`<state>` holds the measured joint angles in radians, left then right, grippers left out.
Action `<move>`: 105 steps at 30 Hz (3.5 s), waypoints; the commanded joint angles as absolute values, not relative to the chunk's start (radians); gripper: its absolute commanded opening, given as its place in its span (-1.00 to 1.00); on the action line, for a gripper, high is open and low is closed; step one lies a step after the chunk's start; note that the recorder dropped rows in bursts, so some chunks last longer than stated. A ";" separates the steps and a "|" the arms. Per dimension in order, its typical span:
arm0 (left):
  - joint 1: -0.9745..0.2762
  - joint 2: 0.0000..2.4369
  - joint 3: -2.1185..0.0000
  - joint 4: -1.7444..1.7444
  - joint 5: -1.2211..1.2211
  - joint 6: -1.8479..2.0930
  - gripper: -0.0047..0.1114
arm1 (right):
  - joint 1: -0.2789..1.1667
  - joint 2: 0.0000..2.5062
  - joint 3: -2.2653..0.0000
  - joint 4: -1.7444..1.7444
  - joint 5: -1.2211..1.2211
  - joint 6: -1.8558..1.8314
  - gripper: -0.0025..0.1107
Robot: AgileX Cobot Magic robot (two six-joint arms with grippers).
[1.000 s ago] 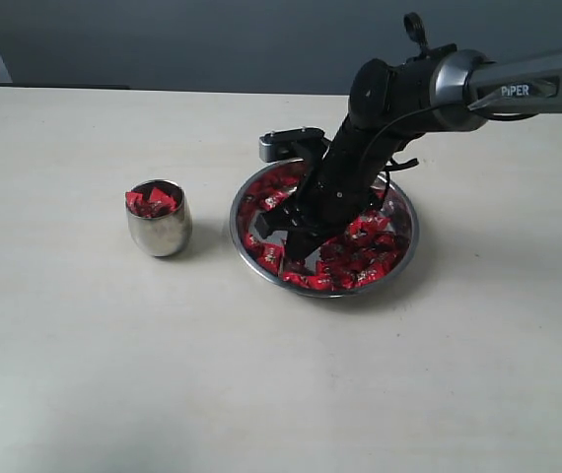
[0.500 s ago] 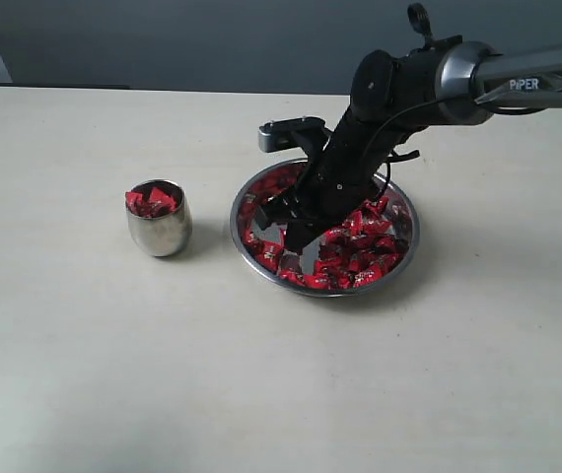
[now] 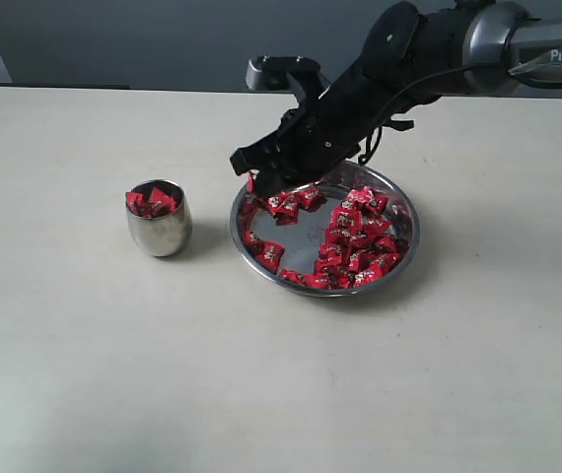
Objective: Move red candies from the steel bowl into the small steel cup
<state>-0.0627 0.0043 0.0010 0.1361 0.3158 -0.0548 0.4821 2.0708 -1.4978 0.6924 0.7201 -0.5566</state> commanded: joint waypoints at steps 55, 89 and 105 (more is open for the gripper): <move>-0.073 0.000 0.000 0.136 0.309 -0.060 -0.91 | 0.649 2.192 -1.690 0.812 0.615 -0.713 -0.57; -0.073 0.000 0.000 0.136 0.309 -0.060 -0.91 | 0.500 1.993 -1.656 0.218 0.596 -0.122 -0.57; -0.073 0.000 0.000 0.136 0.309 -0.060 -0.91 | 0.309 1.382 -0.926 0.187 0.236 -0.082 -0.68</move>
